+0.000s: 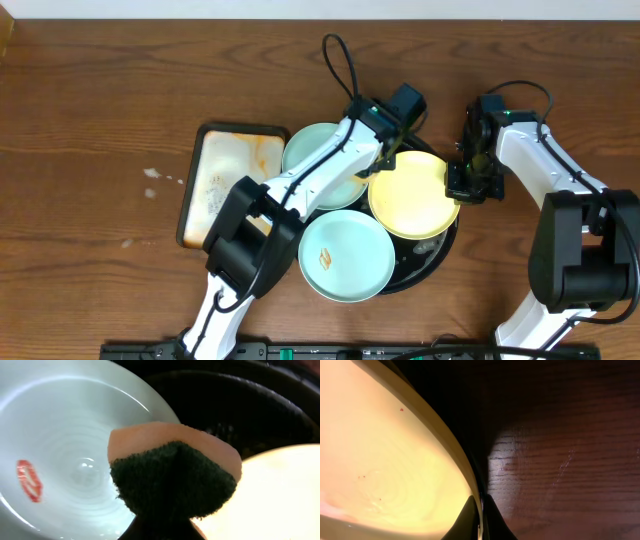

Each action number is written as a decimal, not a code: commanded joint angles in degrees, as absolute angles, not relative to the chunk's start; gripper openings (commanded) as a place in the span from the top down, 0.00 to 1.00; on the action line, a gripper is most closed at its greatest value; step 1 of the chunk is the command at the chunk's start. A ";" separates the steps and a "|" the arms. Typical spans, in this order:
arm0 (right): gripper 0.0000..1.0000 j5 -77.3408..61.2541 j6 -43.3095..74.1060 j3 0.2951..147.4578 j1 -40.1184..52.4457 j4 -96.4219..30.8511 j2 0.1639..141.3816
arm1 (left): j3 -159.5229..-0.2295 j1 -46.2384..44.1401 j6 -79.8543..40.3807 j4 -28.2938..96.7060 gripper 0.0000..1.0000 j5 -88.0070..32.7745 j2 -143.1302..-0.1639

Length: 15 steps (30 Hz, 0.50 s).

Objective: Clean dirty plates on tray and stack at the side
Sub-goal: 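Scrub the yellow plate with the sponge while right gripper holds it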

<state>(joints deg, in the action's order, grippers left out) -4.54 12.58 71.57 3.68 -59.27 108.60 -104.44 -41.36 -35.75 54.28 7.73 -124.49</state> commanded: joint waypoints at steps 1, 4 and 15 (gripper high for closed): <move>0.99 -0.23 13.04 72.18 3.07 -58.89 107.77 | -105.73 -40.03 -35.20 56.80 0.92 9.69 -118.61; 0.99 -0.21 12.78 72.20 3.07 -58.65 105.38 | -105.73 -37.12 -35.20 60.95 0.92 9.72 -112.77; 0.99 8.82 11.07 72.20 6.63 -59.44 90.76 | -99.53 -16.62 -29.98 73.67 0.92 9.15 -98.06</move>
<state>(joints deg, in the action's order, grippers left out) 2.15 11.86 71.55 4.27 -59.16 95.20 -103.72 -21.19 -32.45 72.82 8.80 -98.74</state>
